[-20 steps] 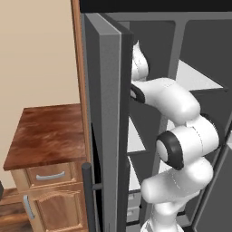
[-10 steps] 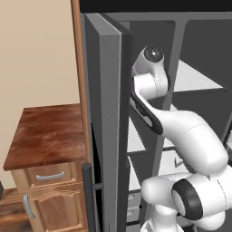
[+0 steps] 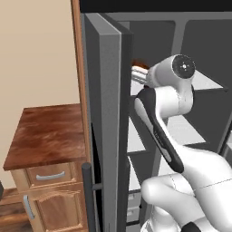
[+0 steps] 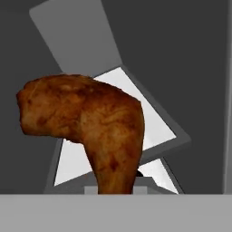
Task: Pick up the frozen chicken drumstick from the freezer, place it on any shelf in the fridge, and close the fridge and freezer doors when done.
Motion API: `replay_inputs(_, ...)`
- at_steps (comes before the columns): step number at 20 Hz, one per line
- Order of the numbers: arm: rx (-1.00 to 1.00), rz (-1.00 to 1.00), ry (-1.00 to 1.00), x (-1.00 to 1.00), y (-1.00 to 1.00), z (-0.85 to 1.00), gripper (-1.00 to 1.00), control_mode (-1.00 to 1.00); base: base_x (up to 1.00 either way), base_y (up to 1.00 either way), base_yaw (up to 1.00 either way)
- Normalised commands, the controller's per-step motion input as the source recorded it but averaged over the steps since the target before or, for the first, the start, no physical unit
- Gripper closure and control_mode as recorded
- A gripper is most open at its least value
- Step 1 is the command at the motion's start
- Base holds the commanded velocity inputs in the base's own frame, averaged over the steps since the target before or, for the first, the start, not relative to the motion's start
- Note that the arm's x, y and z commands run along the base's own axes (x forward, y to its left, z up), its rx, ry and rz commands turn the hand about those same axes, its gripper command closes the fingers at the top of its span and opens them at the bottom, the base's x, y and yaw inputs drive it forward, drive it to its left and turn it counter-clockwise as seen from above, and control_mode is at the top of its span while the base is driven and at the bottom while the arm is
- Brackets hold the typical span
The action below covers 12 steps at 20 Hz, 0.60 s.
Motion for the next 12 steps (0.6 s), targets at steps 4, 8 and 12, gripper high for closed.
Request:
replay_inputs(4,0.00,0.13,0.00,-1.00,-0.14,0.51,1.00,-1.00,0.00,0.00,0.00)
replay_inputs(8,-0.13,0.12,0.04,-1.00,-0.48,-0.04,1.00,-1.00,0.00,0.00,0.00)
replay_inputs(12,-0.35,0.05,0.21,-1.00,-0.60,-0.62,1.00,-1.00,0.00,0.00,0.00)
